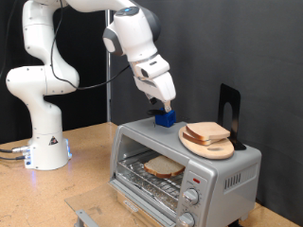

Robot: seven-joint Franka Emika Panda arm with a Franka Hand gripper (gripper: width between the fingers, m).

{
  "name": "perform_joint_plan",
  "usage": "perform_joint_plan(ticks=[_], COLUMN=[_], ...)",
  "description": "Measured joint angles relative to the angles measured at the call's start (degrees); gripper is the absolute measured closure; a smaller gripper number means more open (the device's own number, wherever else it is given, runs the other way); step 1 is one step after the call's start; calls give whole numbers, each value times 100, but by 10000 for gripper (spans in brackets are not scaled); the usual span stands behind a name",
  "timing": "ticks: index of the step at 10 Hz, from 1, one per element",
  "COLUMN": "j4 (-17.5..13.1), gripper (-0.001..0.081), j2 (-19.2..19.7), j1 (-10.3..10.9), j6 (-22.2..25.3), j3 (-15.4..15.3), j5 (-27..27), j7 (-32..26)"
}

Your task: Make a piece of toast with the oven

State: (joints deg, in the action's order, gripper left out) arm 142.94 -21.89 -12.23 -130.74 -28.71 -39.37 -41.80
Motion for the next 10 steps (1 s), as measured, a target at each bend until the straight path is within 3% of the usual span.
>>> perform_joint_plan(ticks=[2,5,7,10], j4=[276,619,830,1023], gripper=[-2,-2,-2,-2], j2=[-262,-635,-868,-1145], j1=[-1,-57,-190,-501], j6=[271,423,515,1106], j3=[492,1140,1457,1957], j5=[-441,-957,-931,-428], j7=[-879,-1359,-1393,-1658])
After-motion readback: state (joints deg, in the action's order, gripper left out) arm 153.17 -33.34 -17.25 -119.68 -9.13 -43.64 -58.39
